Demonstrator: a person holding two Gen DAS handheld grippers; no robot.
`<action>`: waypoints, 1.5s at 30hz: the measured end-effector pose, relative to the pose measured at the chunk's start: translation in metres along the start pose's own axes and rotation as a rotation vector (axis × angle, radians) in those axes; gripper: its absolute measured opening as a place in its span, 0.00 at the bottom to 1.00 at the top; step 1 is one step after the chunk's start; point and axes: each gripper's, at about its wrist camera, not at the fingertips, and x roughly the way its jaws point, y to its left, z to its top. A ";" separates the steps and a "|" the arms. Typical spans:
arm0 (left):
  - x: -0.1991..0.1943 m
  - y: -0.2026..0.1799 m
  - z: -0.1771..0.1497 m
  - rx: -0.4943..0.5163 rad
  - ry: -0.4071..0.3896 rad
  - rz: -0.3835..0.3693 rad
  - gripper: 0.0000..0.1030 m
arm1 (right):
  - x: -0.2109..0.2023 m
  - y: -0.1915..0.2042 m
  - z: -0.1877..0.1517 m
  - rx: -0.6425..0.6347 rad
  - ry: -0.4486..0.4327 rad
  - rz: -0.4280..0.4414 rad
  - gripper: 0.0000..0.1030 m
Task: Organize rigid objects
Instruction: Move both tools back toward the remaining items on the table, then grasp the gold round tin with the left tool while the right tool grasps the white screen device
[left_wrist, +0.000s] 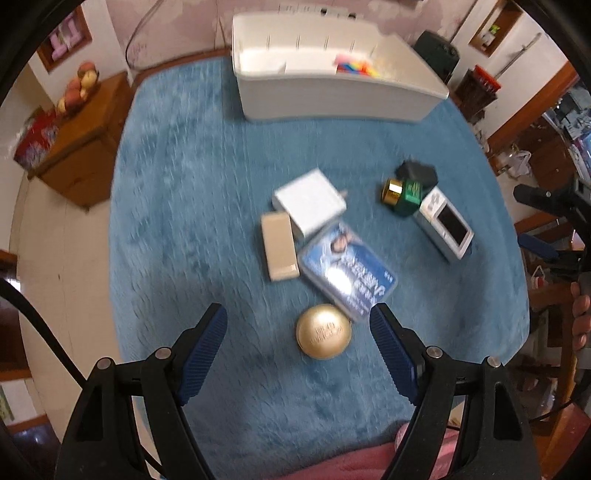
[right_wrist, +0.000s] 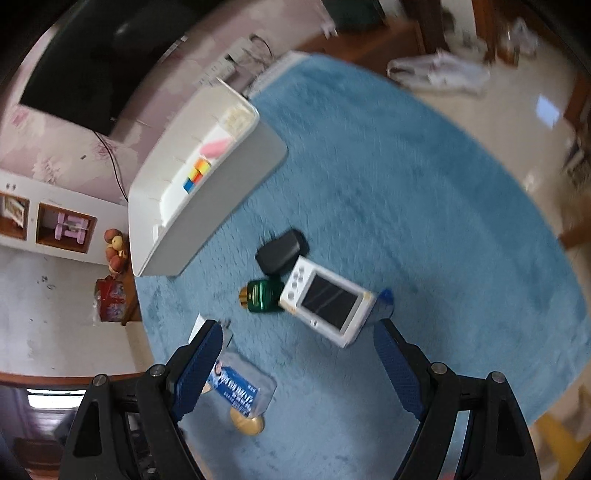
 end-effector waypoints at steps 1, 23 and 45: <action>0.004 -0.001 -0.001 0.000 0.013 0.001 0.80 | 0.004 -0.003 0.001 0.020 0.021 0.008 0.82; 0.070 -0.008 -0.016 -0.072 0.279 0.027 0.80 | 0.069 -0.024 0.031 0.274 0.236 -0.102 0.98; 0.118 -0.004 -0.019 -0.105 0.407 0.041 0.80 | 0.125 -0.011 0.042 0.333 0.284 -0.282 0.98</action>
